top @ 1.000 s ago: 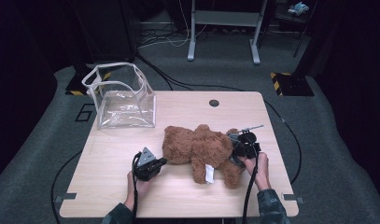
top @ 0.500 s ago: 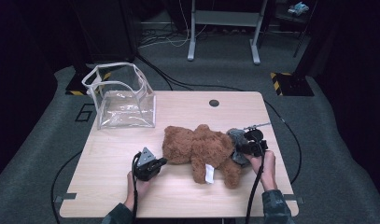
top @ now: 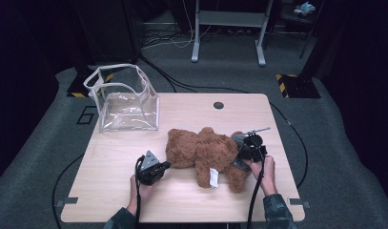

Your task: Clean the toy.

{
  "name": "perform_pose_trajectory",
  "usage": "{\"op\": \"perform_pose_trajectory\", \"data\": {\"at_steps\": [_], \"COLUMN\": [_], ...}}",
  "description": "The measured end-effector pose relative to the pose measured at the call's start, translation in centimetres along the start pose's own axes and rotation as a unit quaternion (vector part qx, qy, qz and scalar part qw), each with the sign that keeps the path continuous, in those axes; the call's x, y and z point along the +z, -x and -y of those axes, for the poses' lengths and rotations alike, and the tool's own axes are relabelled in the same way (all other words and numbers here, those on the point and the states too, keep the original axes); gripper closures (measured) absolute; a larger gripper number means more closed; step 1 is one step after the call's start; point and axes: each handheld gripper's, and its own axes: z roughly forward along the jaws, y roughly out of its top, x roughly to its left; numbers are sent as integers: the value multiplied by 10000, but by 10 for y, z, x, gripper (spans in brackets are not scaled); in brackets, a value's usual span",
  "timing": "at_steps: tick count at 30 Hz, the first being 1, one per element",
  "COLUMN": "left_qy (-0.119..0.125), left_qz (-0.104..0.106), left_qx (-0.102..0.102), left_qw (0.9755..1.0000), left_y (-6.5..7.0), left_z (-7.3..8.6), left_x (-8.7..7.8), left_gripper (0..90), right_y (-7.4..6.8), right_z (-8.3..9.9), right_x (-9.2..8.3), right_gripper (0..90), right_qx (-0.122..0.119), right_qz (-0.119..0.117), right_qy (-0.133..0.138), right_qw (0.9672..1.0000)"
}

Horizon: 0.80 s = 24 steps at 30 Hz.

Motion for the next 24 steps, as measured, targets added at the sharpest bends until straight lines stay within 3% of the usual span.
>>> {"op": "perform_pose_trajectory", "data": {"at_steps": [4, 7, 8, 12, 15, 20, 24], "left_qy": [46, 48, 49, 64, 60, 62, 100], "left_qz": [-32, -32, -29, -32, -30, -33, -32], "left_qx": [7, 11, 11, 6, 7, 9, -2], "left_qw": [10000, 10000, 10000, 10000, 10000, 10000, 9999], "left_y": [0, 0, 0, 0, 0, 0, 0], "left_z": [0, 0, 0, 0, 0, 0, 1], "left_x": [0, 0, 0, 0, 0, 0, 0], "left_gripper": [894, 894, 894, 894, 894, 893, 893], "right_y": [0, -1, 1, 2, -4, -35, -72], "right_z": [4, 4, 4, 1, -6, -24, -39], "right_x": [7, 3, -1, -31, -60, -95, -101], "right_gripper": [811, 811, 811, 811, 811, 811, 810], "right_qx": [-129, -166, -193, -78, -104, -548, -1003], "right_qz": [222, 614, 636, 636, 621, 469, 164], "right_qy": [-196, -262, -238, 168, 535, 1045, 1170], "right_qw": [9995, 9976, 9975, 9978, 9966, 9919, 9879]}}
